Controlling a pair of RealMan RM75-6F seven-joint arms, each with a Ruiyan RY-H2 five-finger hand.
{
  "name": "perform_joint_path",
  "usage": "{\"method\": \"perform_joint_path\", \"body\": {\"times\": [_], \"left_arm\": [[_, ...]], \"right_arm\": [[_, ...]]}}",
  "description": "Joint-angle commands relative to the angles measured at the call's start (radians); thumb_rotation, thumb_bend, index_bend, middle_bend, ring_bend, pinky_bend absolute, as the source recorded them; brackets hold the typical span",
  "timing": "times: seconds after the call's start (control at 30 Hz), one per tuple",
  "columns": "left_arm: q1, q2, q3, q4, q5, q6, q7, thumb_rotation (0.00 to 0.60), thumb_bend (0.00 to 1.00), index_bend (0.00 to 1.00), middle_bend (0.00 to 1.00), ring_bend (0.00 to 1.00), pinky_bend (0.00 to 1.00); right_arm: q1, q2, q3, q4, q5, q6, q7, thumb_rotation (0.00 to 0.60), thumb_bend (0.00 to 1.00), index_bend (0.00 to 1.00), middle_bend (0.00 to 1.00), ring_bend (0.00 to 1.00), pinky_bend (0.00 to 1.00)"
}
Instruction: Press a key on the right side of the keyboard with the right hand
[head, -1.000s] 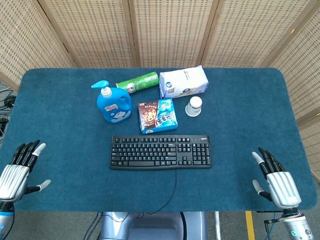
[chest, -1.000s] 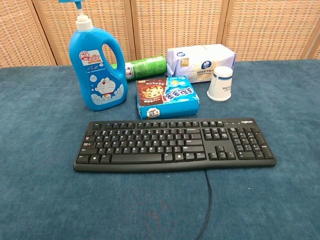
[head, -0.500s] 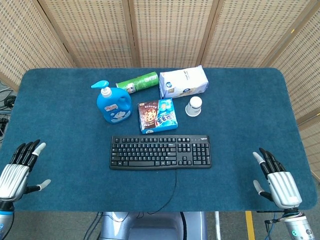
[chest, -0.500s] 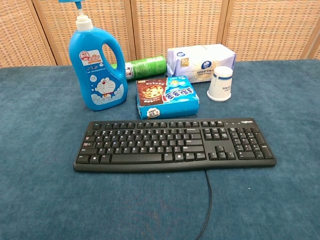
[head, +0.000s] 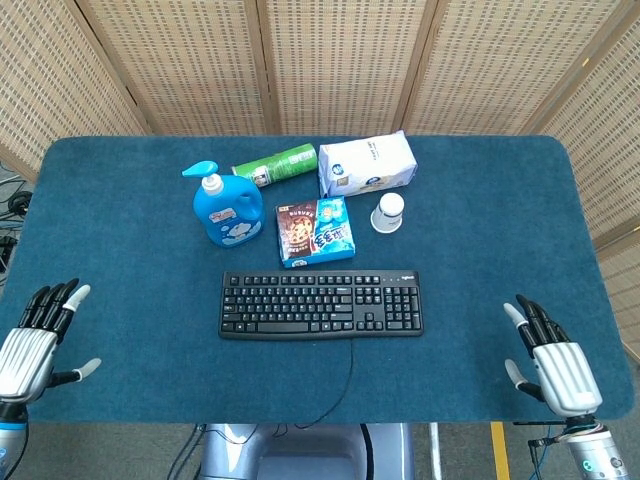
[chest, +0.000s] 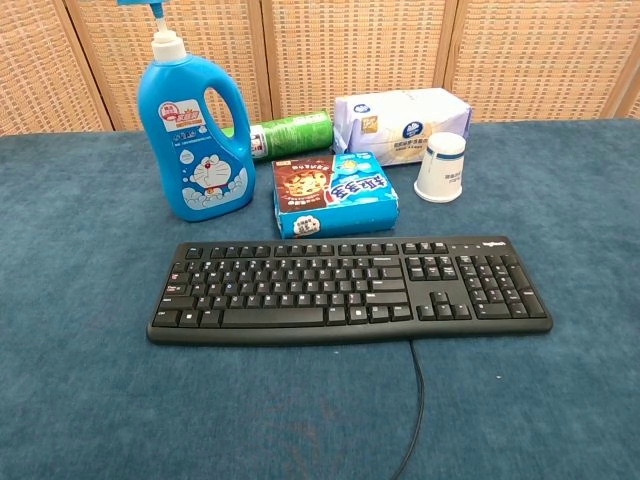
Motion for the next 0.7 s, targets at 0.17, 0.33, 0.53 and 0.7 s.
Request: {"method": "perform_joint_path", "body": {"times": [0.17,0.33,0.53,0.7], "left_arm": [[0.000,-0.001,0.000,-0.001,0.000,0.000,0.005,0.600,0.00,0.00,0.00,0.00,0.00],[-0.003,-0.003,0.000,0.000,-0.002,-0.007,0.010,0.600,0.00,0.00,0.00,0.00,0.00],[-0.003,-0.002,0.001,-0.002,0.002,-0.004,0.007,0.600,0.00,0.00,0.00,0.00,0.00],[-0.003,-0.001,0.003,-0.003,0.008,-0.003,0.008,0.600,0.00,0.00,0.00,0.00,0.00]], "right_arm": [[0.011,0.054,-0.048,-0.041,-0.044,-0.051,-0.036,0.600,0.41,0.00,0.14,0.06,0.21],[0.067,0.098,0.026,-0.152,0.005,-0.091,-0.135,0.600,0.42,0.03,0.46,0.40,0.37],[0.126,0.098,0.071,-0.258,0.074,-0.182,-0.309,0.600,0.47,0.07,0.65,0.60,0.47],[0.192,0.080,0.091,-0.346,0.184,-0.310,-0.456,0.600,0.53,0.10,0.71,0.66,0.52]]}}
